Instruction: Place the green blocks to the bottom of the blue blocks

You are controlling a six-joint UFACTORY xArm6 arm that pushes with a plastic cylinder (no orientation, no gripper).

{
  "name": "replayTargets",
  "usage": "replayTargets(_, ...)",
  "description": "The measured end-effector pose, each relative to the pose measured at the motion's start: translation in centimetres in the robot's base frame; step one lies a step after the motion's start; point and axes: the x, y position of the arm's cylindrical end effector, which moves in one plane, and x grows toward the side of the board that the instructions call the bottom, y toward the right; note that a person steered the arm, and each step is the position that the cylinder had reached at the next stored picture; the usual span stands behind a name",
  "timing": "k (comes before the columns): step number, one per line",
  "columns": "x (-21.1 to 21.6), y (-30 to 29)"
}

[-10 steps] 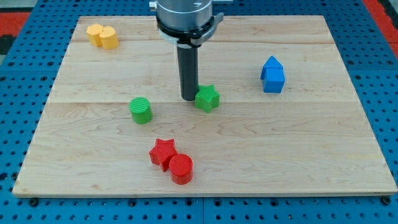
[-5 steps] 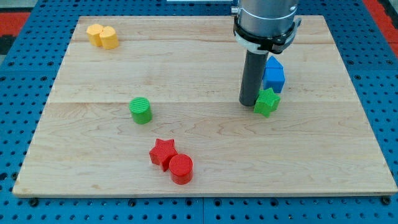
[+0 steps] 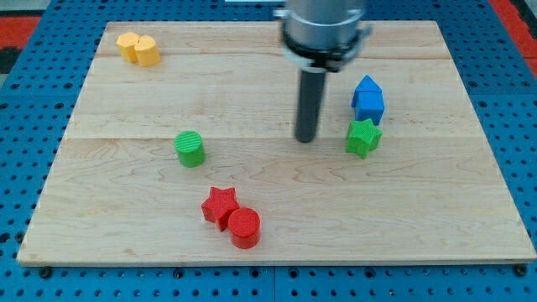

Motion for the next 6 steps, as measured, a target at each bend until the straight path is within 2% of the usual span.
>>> replayTargets(2, -8.5, -9.4)
replayTargets(4, -8.6, -21.9)
replayTargets(6, -6.2, -26.6)
